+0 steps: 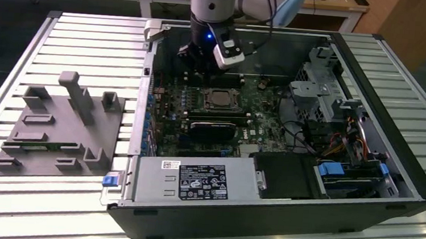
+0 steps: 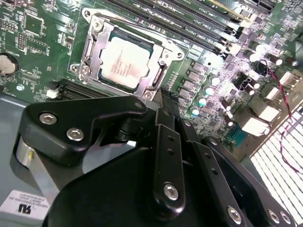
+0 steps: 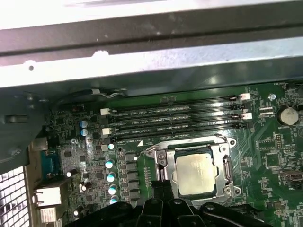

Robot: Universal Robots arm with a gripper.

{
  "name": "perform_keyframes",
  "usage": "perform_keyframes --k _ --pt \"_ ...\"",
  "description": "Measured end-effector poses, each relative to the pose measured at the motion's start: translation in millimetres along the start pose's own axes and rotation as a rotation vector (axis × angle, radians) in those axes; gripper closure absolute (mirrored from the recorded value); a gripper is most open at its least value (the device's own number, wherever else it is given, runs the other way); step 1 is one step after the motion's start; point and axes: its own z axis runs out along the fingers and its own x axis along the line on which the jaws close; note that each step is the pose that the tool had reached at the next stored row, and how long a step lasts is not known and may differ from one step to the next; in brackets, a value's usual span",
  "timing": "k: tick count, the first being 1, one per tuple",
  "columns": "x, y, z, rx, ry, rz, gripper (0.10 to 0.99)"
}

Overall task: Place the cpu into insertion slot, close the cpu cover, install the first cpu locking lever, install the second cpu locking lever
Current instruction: 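Install the first cpu locking lever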

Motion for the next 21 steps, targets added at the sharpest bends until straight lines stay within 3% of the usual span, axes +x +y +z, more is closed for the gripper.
perform_keyframes --k 10,21 --pt "1.0 -0.1 -2.9 0.0 -0.0003 0.0 0.98" --pt "21.2 -2.7 -3.2 -0.001 -0.0004 0.0 0.98"
